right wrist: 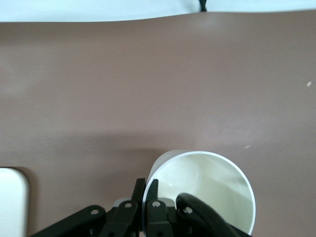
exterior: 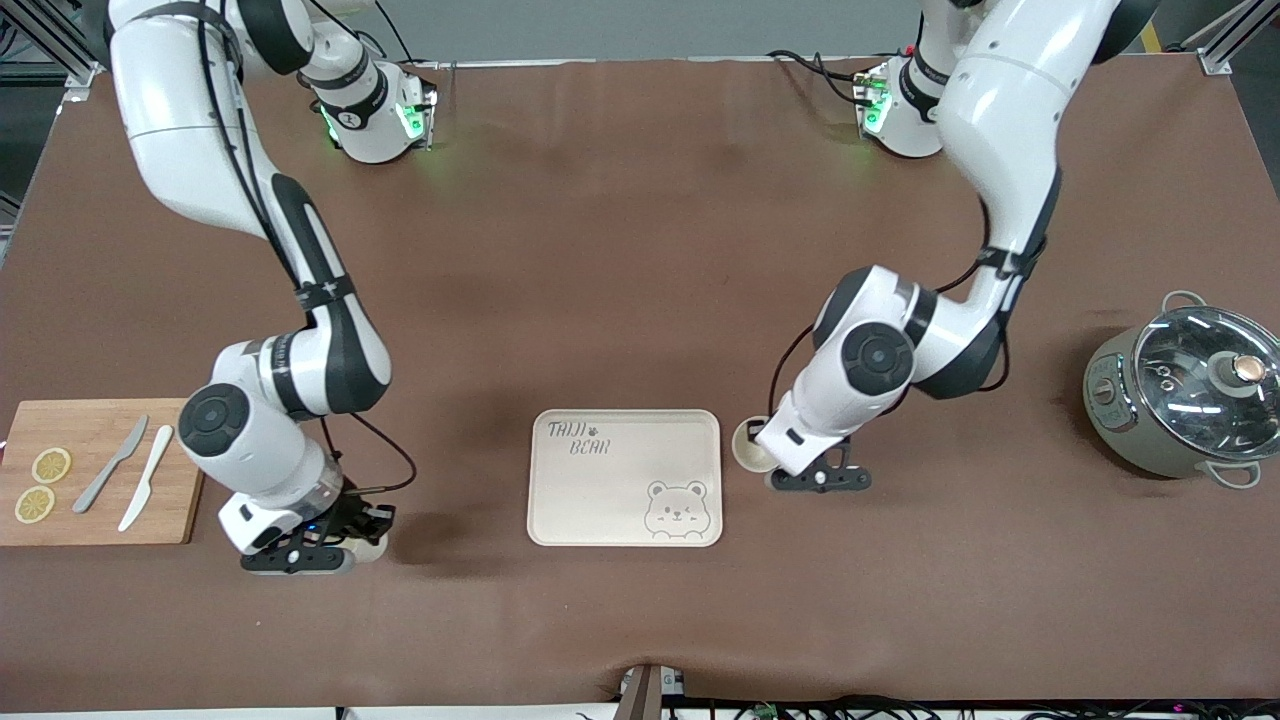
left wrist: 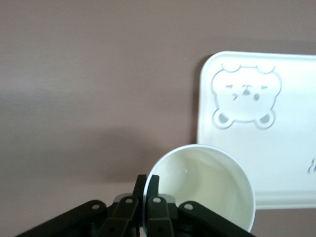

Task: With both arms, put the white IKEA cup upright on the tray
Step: 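Carry both white cups over the bear tray with both grippers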

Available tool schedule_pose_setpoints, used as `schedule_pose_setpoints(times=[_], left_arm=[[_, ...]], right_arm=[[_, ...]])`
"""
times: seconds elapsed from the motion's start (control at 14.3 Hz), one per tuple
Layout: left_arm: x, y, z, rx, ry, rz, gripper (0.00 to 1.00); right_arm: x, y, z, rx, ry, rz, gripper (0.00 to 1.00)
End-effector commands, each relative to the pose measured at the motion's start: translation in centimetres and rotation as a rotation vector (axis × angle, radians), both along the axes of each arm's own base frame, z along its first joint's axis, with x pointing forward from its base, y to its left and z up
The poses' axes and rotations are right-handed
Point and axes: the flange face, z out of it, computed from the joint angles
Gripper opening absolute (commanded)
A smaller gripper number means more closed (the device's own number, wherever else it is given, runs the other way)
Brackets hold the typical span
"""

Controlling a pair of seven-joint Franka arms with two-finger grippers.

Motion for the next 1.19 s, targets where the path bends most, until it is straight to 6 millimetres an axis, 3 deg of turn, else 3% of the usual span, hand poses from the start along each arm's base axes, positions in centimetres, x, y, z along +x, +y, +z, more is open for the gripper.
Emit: schedule_pose_setpoints(times=[0.0, 0.21, 0.49, 0.77, 0.91, 1.12], left_arm=[[1.1, -3.0, 0.4, -0.016, -0.042, 0.044, 0.00], [0.5, -5.4, 0.2, -0.044, -0.096, 0.027, 0.00], [-1.0, -9.0, -1.2, 0.042, -0.221, -0.020, 0.00], [-1.4, -10.3, -2.8, 0.013, -0.250, 0.027, 0.00], [-2.2, -11.6, -3.7, -0.001, -0.260, 0.030, 0.00], [-2.3, -11.7, -4.8, -0.006, -0.263, 0.033, 0.00]], right_arm=[[-0.3, 3.2, 1.2, 0.022, 0.007, -0.072, 0.00], [-1.2, 6.6, 1.9, 0.024, 0.038, -0.074, 0.00], [-3.3, 13.0, 1.3, 0.031, 0.057, -0.073, 0.00], [-6.0, 19.5, 0.0, 0.023, 0.056, -0.068, 0.00], [-6.6, 21.2, -0.8, 0.012, 0.049, -0.068, 0.00], [-7.8, 25.0, -2.5, -0.004, 0.015, -0.061, 0.00]])
